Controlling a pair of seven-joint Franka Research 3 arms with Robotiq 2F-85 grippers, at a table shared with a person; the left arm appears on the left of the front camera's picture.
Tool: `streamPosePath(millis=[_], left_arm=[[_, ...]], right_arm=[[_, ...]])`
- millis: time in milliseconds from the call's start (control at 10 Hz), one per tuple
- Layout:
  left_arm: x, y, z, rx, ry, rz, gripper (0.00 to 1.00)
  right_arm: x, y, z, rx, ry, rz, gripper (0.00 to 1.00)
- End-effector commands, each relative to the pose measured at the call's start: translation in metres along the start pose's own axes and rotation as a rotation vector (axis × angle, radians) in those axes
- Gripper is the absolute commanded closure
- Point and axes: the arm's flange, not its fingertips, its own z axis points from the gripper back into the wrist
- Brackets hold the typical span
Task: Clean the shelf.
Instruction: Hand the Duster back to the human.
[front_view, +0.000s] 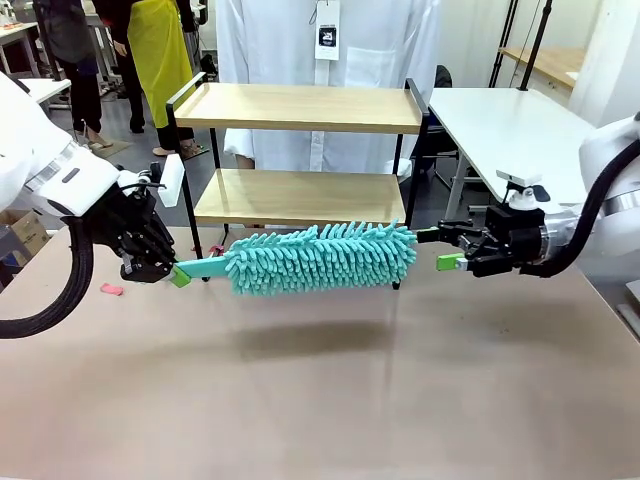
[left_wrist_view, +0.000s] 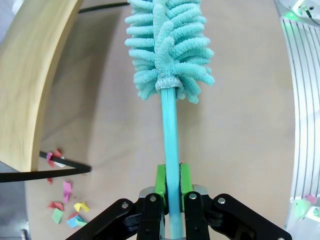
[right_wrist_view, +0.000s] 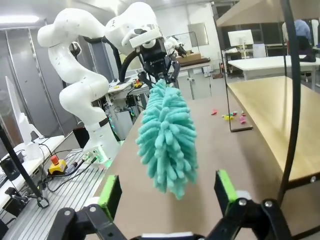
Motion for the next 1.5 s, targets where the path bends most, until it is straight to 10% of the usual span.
streamPosePath(millis=[0,900,1200,1400], left_arm=[[0.001,-0.001,0.004,-0.001,0.0,0.003,0.87],[0.001,-0.001,0.004,-0.001,0.0,0.003,0.87],[0.001,-0.001,0.004,-0.001,0.0,0.003,0.87],[0.001,-0.001,0.004,-0.001,0.0,0.003,0.87]], right_arm=[[-0.003,-0.003,-0.023,-0.002,-0.029,0.044,0.0],[-0.011,-0.016,-0.098,0.124,-0.032,0.023,0.0],[-0.011,-0.016,-0.096,0.155,-0.035,0.02,0.82],[-0.011,-0.017,-0.095,0.164,-0.043,0.015,1.0]])
